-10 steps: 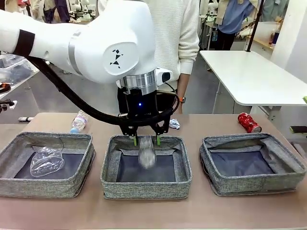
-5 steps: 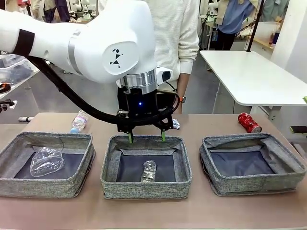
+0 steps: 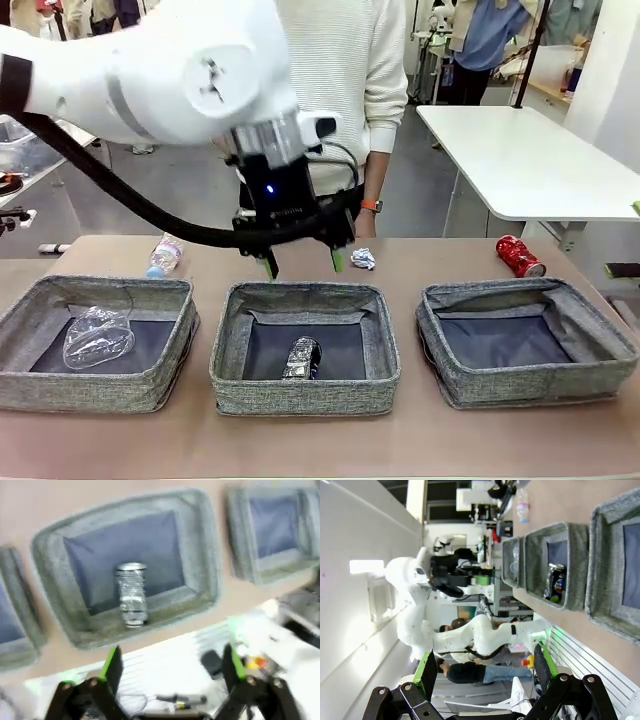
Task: Sort the waste into the appropriate baskets.
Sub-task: Place the picked waste into the Fabric basket indicated by the person.
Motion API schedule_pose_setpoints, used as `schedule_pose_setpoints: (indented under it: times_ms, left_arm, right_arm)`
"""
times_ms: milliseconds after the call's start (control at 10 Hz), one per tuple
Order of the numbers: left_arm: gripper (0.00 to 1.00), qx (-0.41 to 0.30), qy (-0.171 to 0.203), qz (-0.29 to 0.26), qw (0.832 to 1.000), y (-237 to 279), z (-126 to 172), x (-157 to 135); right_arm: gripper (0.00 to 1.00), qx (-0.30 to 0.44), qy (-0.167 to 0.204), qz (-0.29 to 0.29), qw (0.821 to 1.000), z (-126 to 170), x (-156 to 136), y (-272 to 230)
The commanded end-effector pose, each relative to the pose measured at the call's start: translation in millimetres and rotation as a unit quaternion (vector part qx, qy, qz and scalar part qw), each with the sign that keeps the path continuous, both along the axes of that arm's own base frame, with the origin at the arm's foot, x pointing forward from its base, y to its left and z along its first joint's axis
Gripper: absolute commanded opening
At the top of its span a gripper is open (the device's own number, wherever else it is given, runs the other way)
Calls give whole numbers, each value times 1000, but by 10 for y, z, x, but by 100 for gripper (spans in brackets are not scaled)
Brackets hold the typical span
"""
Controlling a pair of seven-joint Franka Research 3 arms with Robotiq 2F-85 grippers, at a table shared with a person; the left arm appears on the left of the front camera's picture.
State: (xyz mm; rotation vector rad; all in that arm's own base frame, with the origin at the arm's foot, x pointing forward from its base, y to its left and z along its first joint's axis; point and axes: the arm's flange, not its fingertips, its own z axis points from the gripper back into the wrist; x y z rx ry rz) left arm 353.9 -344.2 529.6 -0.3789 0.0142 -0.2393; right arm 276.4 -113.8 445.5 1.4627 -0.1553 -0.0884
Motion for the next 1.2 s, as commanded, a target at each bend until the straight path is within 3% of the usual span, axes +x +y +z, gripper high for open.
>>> schedule_pose_setpoints:
  times_ms: [0,300,500,700,900,1000,1100]
  left_arm:
    - [100,-166,77,-117,976,988,-68,151]
    - [100,-350,45,-76,932,2397,-170,132]
    - [100,-419,51,-17,906,3258,-425,-46]
    - [100,-501,37,69,862,4077,-782,-355]
    - [100,-569,-12,113,815,4455,-1036,-705]
    - [100,-596,0,116,795,4510,-1112,-764]
    - [100,-531,27,110,840,4474,-991,-636]
  right_arm:
    - [100,12,6,-4,1000,63,11,8]
    - [100,12,6,-4,1000,63,11,8]
    - [100,12,6,-4,1000,63,11,8]
    - [100,12,6,-4,1000,63,11,8]
    - [100,12,6,-4,1000,63,11,8]
    - [100,12,6,-4,1000,63,11,8]
    - [100,12,6,-4,1000,63,11,8]
